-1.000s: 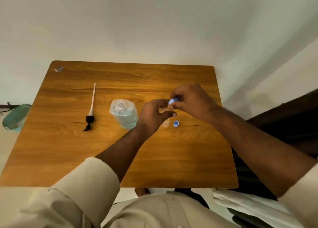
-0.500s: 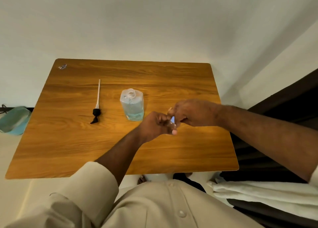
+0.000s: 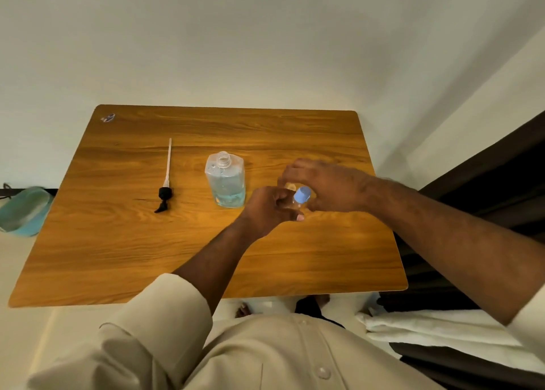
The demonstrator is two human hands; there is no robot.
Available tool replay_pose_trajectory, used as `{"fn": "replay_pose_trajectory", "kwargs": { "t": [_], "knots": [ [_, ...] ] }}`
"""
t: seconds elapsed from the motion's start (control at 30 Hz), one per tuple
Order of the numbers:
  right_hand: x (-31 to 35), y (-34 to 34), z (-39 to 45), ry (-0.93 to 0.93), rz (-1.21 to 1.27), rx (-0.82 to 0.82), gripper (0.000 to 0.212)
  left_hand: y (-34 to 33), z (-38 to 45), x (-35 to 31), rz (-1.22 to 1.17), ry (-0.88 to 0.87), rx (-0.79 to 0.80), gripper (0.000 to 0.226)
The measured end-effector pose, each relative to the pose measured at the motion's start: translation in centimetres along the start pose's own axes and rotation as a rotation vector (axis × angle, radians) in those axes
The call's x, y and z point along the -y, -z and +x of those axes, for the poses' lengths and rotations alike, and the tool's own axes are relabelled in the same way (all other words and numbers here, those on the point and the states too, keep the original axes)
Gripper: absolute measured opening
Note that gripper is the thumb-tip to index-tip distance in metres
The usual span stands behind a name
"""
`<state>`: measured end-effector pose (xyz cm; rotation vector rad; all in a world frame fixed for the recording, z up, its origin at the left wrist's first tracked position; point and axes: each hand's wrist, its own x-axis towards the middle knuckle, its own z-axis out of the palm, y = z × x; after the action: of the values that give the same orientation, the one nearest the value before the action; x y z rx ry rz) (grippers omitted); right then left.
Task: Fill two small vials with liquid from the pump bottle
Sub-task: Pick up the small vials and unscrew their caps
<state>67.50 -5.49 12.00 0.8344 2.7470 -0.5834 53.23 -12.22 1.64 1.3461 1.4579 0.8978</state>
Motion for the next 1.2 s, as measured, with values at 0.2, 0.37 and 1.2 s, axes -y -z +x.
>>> {"fn": "replay_pose_trajectory", "kwargs": {
  "t": [0.2, 0.37, 1.2],
  "knots": [
    [-0.6, -0.8, 0.3, -0.084, -0.226, -0.035, 0.018, -1.0, 0.9, 0.1, 0.017, 0.004, 0.035, 0.035],
    [-2.6, -0.4, -0.1, 0.251, -0.38, -0.052, 0.025, -1.1, 2.2, -0.1, 0.015, -0.01, 0.057, 0.022],
    [-10.1, -20.3, 5.0, -0.805, 0.643, -0.543, 0.023, -6.0, 5.1, 10.5, -0.086, 0.389, -0.294, 0.04]
  ]
}}
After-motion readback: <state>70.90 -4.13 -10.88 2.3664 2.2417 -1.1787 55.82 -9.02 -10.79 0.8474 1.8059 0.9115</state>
